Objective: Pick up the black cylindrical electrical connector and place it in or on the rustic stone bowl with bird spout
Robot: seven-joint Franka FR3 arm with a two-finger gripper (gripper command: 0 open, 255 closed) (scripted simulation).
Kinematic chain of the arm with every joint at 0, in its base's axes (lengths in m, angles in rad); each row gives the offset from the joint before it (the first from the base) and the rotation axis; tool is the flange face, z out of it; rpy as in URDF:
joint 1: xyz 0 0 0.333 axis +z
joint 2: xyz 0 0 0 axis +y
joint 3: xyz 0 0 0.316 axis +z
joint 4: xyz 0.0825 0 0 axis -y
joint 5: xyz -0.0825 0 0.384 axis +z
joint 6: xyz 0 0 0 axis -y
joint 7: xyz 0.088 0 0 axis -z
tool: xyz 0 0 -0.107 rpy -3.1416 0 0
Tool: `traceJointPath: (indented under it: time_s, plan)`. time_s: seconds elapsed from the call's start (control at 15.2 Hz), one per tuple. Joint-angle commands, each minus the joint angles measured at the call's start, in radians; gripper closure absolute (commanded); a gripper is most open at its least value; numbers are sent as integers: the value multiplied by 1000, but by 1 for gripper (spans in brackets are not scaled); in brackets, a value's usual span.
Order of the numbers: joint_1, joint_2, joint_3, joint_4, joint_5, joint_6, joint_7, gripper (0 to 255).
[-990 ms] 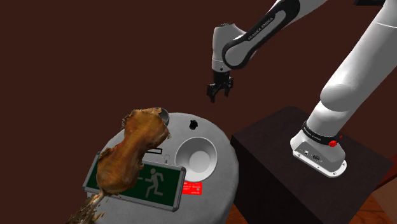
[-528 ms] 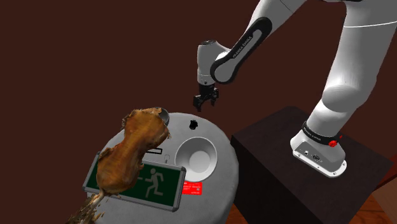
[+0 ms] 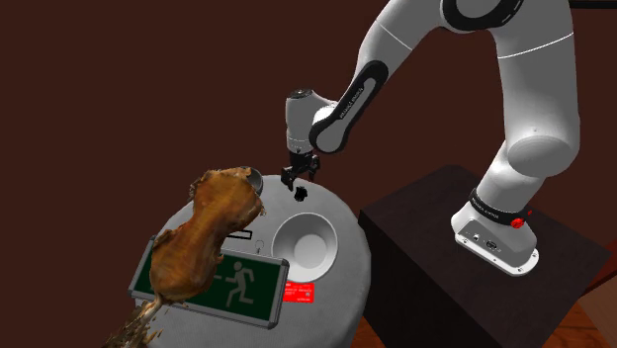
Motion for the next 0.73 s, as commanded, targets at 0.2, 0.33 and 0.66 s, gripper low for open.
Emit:
traceJointPath:
  time_s: [0.2,0.33,0.66]
  plan:
    - [28,74,-33,39,-33,37,21,0]
    - [37,99,-44,47,-43,53,28,0]
    - [40,106,-48,50,-46,58,30,0]
